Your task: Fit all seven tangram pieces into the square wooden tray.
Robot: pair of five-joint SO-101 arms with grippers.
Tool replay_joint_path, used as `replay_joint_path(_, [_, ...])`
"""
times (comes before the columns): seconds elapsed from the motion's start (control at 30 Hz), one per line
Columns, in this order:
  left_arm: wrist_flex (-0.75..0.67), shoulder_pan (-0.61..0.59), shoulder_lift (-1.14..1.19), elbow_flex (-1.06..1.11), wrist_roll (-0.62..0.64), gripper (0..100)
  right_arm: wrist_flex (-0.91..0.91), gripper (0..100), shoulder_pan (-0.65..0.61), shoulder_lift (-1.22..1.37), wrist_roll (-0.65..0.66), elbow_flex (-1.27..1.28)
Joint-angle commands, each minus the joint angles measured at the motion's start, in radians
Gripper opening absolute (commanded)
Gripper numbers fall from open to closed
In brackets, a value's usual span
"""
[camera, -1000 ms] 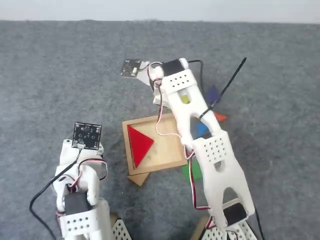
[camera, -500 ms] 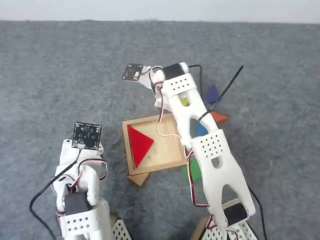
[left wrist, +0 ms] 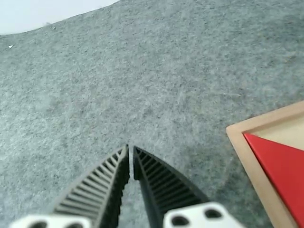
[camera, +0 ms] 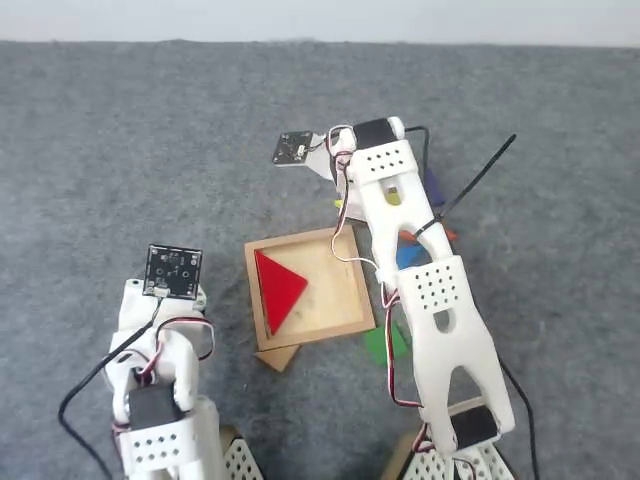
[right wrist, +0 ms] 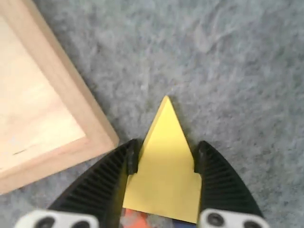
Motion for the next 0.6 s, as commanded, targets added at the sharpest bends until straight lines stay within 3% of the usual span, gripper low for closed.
replay_joint_path(0.0, [-0.014,-0.003,-0.014,-0.012,-0.012,2,0.058,15.5,0.022,-0.018,-0.006,-0.021])
replay_joint_path(0.27, [-0.014,-0.003,-0.014,-0.012,-0.012,2,0.056,15.4,0.008,-0.019,-0.261,-0.046])
replay_joint_path(0.57, [-0.014,-0.002,-0.014,-0.012,-0.012,2,0.062,19.3,-0.002,-0.024,-0.321,-0.135])
